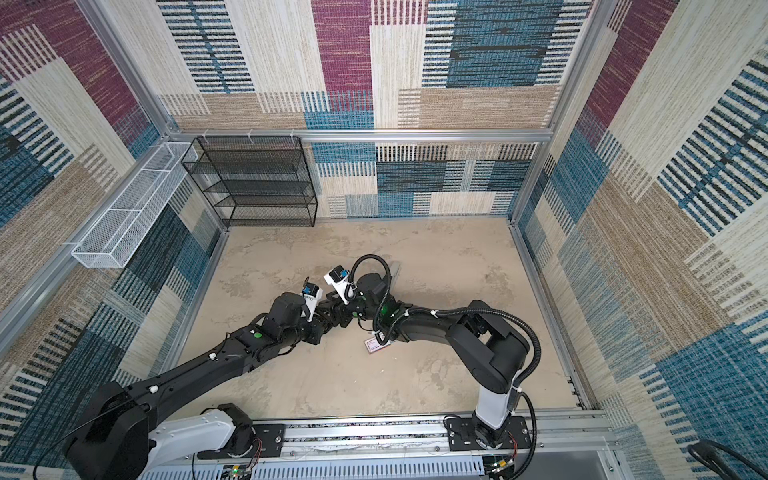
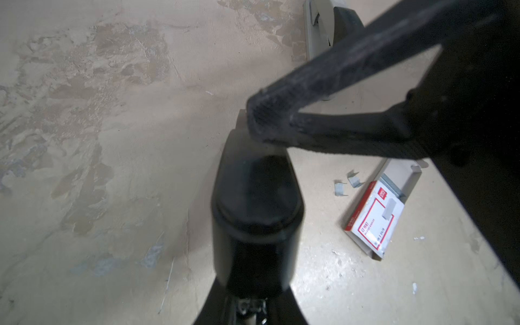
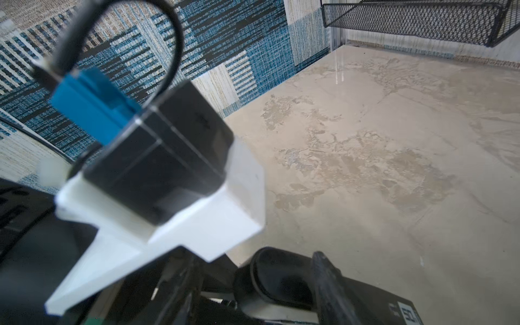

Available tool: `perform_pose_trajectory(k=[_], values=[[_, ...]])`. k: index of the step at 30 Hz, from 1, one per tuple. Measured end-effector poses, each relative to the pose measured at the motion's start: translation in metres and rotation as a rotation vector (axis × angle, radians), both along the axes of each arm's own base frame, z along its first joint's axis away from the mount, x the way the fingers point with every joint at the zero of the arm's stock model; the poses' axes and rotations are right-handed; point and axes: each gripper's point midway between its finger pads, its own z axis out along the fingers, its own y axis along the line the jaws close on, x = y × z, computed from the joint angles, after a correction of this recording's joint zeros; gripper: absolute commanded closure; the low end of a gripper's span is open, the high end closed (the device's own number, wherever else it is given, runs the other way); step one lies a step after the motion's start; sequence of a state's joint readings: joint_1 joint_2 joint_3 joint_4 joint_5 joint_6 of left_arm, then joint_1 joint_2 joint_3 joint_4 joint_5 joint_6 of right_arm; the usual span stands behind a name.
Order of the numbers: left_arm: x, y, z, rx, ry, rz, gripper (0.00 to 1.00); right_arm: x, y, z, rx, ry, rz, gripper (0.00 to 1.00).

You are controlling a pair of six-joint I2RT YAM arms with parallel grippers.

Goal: Load the staples into the stapler
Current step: 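Press the black stapler's top arm closed onto the loaded base with the right gripper, then release the closed stapler and raise both grippers away from it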

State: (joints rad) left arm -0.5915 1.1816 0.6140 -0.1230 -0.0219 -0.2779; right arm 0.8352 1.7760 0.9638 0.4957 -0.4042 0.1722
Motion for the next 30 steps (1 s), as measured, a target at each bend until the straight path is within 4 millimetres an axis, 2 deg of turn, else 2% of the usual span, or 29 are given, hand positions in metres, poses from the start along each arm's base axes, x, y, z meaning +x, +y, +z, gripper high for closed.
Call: perform_pose_trajectory(k=[3, 8, 14, 16, 20, 24, 30], values=[[0.001, 0.001, -0.001, 0.007, -0.003, 0.008, 1.0, -0.001, -0.002, 0.0, 0.001, 0.006, -0.006, 0.35], [0.01, 0.006, -0.008, 0.034, -0.024, 0.042, 1.0, -0.005, -0.022, -0.015, -0.036, 0.035, -0.041, 0.35], [0.038, -0.001, -0.018, 0.049, -0.08, 0.082, 1.0, -0.005, -0.069, -0.038, -0.088, 0.106, -0.137, 0.35], [0.052, -0.007, -0.02, 0.052, -0.099, 0.089, 1.0, -0.002, -0.088, -0.039, -0.089, 0.117, -0.187, 0.35], [0.074, -0.022, -0.026, 0.055, -0.115, 0.085, 1.0, -0.002, -0.111, -0.038, -0.084, 0.121, -0.248, 0.36], [0.088, -0.031, -0.032, 0.06, -0.126, 0.075, 0.84, 0.003, -0.128, -0.038, -0.083, 0.123, -0.309, 0.36], [0.084, -0.031, -0.043, 0.072, -0.103, 0.065, 0.67, 0.005, -0.139, -0.043, -0.093, 0.131, -0.351, 0.36]])
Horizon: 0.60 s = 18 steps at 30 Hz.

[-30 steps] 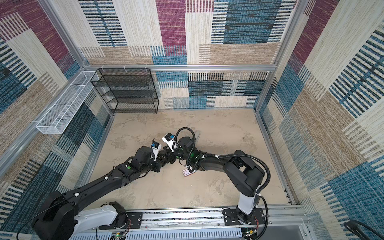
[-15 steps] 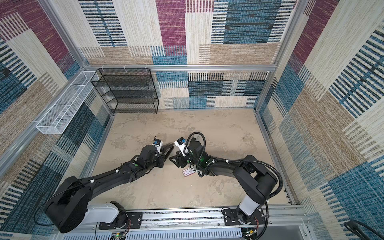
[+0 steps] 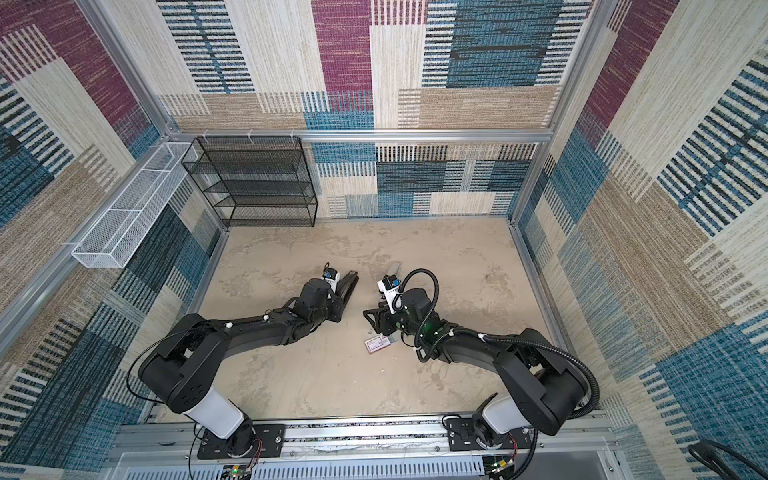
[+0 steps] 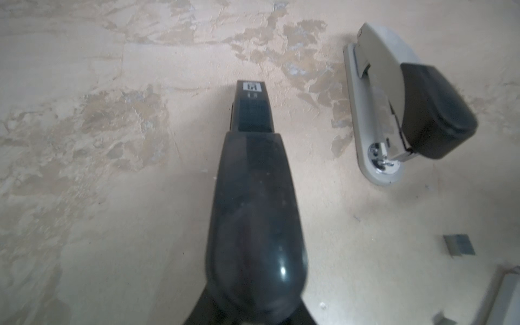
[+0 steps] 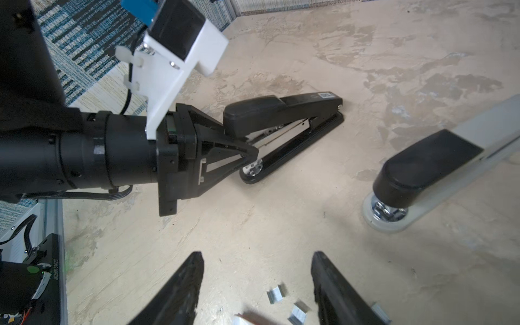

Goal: Load the staples into the stapler
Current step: 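Release the closed stapler and raise both grippers away from it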

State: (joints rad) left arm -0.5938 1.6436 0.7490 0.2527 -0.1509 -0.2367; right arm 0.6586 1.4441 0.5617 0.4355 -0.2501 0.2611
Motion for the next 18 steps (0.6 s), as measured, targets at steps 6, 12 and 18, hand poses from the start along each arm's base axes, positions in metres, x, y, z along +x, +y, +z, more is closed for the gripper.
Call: perform_pose_trajectory(k=[6, 12, 18], values=[[-0.015, 0.003, -0.005, -0.011, 0.032, -0.02, 0.6, 0.004, -0.004, -0.001, -0.004, 0.001, -0.022, 0.36], [-0.031, 0.008, 0.017, -0.048, 0.02, -0.029, 0.58, 0.004, -0.006, -0.002, -0.005, 0.004, -0.023, 0.36], [-0.025, 0.009, 0.066, -0.068, -0.015, -0.02, 0.53, 0.003, -0.007, -0.003, -0.006, 0.005, -0.025, 0.36]])
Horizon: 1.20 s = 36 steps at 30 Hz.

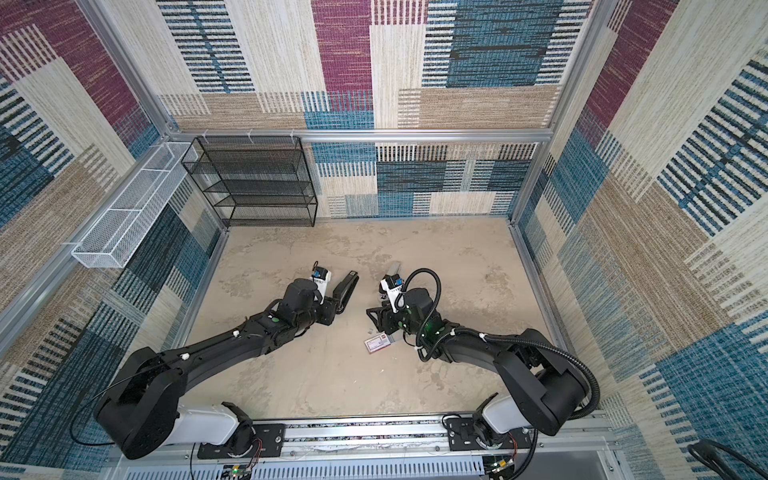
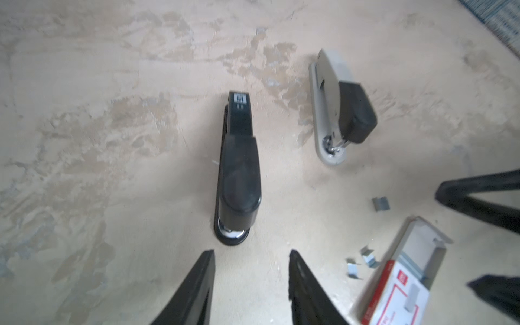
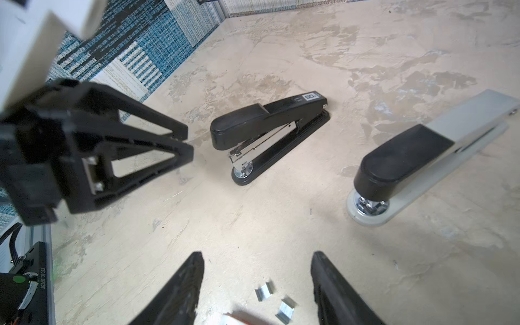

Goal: Load the staples into the stapler
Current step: 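Release the closed stapler and raise both grippers away from it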

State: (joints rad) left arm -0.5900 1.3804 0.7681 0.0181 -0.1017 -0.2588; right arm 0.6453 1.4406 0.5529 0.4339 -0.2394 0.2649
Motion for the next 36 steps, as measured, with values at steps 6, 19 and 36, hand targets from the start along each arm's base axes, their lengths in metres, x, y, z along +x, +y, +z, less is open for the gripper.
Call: perform_pose_trajectory(k=[6, 19, 36], values=[[0.028, -0.01, 0.022, 0.042, 0.073, 0.006, 0.52, -0.002, -0.002, -0.004, 0.001, 0.015, -0.006, 0.36], [0.029, -0.023, -0.029, 0.193, 0.354, -0.064, 0.66, -0.006, -0.009, -0.01, 0.003, 0.027, -0.024, 0.36], [0.052, -0.029, -0.053, 0.216, 0.308, -0.034, 0.82, -0.004, -0.011, -0.009, 0.002, 0.023, -0.034, 0.36]])
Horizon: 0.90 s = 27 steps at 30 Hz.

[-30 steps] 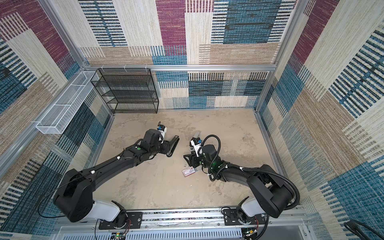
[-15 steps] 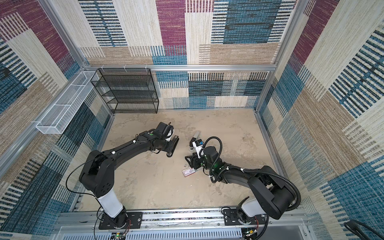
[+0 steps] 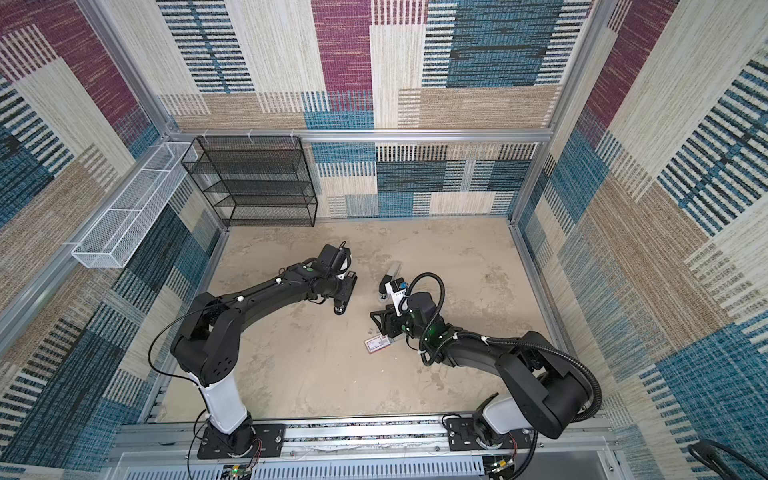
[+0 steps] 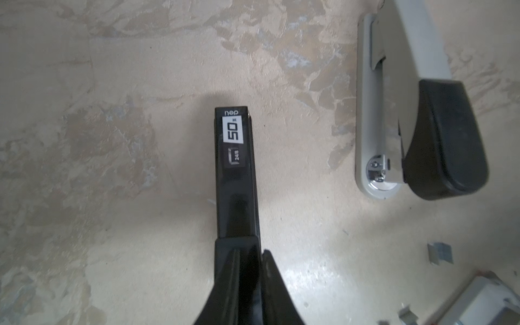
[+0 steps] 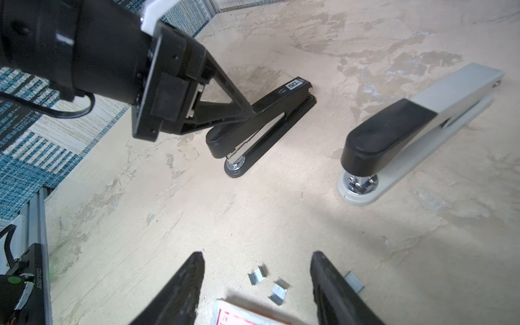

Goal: Load the staples into the stapler
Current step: 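Release the closed stapler and raise both grippers away from it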

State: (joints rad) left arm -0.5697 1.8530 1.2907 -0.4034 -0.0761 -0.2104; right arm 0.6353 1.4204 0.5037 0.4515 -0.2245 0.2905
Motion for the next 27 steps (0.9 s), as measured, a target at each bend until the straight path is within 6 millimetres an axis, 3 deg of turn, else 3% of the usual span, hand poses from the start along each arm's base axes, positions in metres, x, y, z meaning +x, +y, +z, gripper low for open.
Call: perform_pose_trajectory(k=[13, 27], values=[[-0.013, 0.002, 0.027, 0.004, 0.049, -0.015, 0.75, 0.003, 0.001, 0.005, 0.007, -0.009, -0.002, 0.36], [-0.026, 0.007, 0.039, 0.01, 0.08, -0.021, 0.71, 0.003, 0.001, 0.006, 0.014, -0.007, -0.007, 0.36]])
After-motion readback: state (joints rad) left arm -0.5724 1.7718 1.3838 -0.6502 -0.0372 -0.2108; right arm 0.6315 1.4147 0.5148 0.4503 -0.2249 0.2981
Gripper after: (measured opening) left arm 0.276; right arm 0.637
